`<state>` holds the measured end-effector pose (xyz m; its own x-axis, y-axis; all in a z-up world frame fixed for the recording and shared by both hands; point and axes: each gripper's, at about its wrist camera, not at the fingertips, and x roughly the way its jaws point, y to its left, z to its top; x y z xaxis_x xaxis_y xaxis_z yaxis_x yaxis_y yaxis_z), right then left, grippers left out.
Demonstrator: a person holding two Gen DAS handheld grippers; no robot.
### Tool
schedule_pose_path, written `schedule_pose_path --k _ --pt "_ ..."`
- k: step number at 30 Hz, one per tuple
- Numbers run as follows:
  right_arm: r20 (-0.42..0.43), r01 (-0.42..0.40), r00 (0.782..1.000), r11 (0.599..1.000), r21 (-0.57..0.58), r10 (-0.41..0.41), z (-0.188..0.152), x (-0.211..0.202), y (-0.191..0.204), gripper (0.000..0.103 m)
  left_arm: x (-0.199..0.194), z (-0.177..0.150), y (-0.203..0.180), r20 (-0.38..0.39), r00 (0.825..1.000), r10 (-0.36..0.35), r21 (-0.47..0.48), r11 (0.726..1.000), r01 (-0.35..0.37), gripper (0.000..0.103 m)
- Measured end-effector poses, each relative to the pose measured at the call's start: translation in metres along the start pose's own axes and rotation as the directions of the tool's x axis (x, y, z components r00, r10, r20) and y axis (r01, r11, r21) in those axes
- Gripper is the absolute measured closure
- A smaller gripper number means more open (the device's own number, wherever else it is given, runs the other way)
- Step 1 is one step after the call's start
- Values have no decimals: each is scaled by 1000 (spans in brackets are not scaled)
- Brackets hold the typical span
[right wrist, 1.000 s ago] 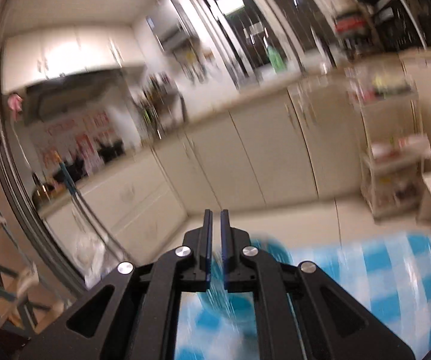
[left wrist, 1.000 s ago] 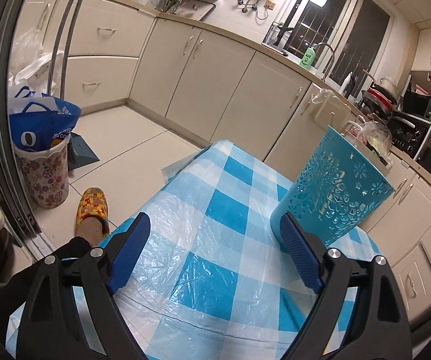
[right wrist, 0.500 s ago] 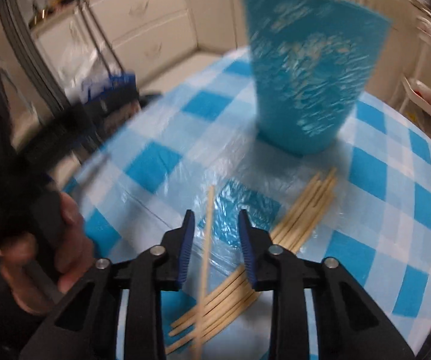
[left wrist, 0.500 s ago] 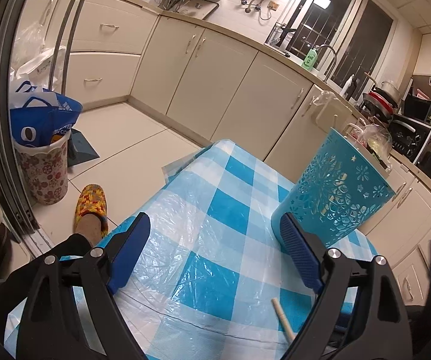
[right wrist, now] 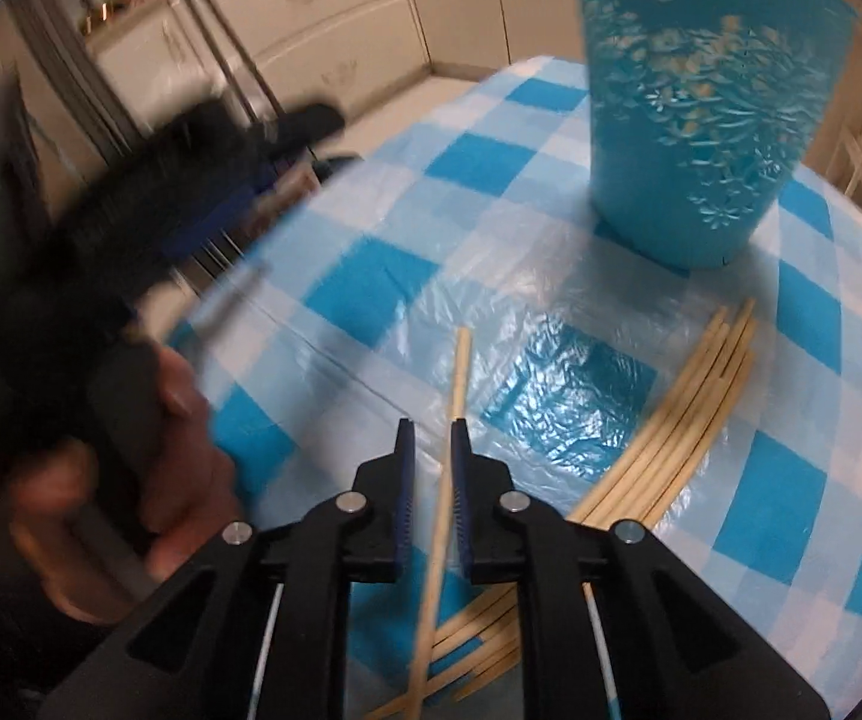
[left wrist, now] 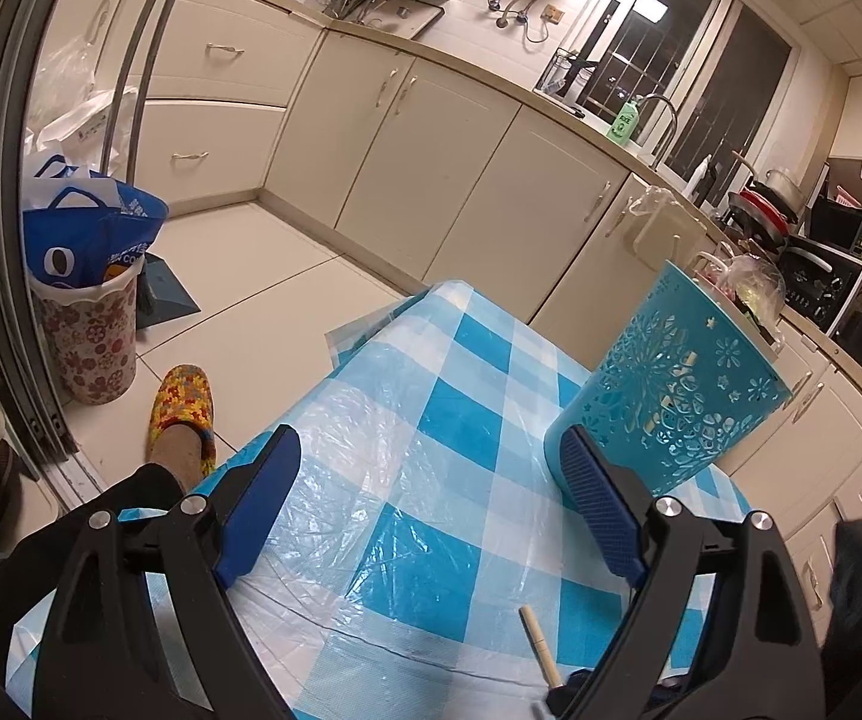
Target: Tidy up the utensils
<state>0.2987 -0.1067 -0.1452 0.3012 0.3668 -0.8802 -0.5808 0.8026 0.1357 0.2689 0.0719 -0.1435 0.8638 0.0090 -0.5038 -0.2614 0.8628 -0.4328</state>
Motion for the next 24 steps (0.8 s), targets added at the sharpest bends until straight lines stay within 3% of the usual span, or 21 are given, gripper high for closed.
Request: schedule_pose_path --k 7,9,11,14,15,19,21,24 --pt "83 22 996 1000 9 -23 -10 -19 -2 97 0 -2 0 1 1000 -4 1 1000 4 19" --pt "161 -11 987 998 55 2 -7 -42 -8 97 0 -2 -1 1 1000 -3 0 1000 3 19" --pt "304 -70 952 991 111 34 3 -81 -18 97 1 -2 -1 -1 1000 -4 3 1000 4 19" --pt "545 -102 838 981 165 -4 27 -144 -37 97 2 -3 -2 -3 1000 -2 6 1000 2 19" --pt "634 -110 773 975 192 -38 39 -167 -47 97 2 -3 -2 -3 1000 -2 5 1000 2 19" --pt "775 -85 610 960 268 -163 84 -204 -71 97 2 -3 -3 -2 1000 -1 0 1000 1 19" --pt "808 -55 542 950 307 -230 108 -208 -81 97 2 -2 -2 -4 1000 -3 1 1000 3 19" --pt "811 -45 511 933 356 -285 127 -202 -96 97 2 -2 -2 -4 1000 -6 -1 1000 6 19"
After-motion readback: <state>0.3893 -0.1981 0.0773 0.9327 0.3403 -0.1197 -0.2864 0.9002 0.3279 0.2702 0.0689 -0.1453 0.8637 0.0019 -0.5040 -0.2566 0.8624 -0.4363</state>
